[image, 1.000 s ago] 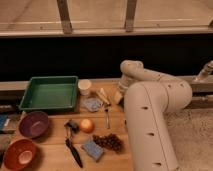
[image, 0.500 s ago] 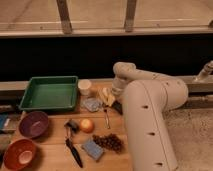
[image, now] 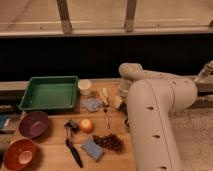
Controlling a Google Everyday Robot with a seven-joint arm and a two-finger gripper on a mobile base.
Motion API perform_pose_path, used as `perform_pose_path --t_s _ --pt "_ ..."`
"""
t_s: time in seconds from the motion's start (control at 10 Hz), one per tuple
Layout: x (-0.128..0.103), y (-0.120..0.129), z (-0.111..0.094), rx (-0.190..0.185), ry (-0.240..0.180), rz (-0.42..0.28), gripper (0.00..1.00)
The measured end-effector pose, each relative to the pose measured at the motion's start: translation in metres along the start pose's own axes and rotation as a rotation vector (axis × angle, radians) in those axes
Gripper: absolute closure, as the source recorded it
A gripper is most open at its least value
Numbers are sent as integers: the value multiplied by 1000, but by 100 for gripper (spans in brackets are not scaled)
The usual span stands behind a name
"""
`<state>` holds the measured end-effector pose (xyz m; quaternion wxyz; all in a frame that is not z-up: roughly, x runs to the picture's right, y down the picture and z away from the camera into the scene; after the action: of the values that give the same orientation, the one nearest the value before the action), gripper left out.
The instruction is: Wipe table surface with eraser
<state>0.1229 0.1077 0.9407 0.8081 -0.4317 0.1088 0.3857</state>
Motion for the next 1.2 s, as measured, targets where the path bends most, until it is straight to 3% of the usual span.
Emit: perform_pose_path --t_s 0.3,0.5,1.2 --pt "0 -28 -2 26 23 64 100" --pt "-8 -42 -2 43 7 80 100" --pt "-15 -39 -3 38 -8 62 100"
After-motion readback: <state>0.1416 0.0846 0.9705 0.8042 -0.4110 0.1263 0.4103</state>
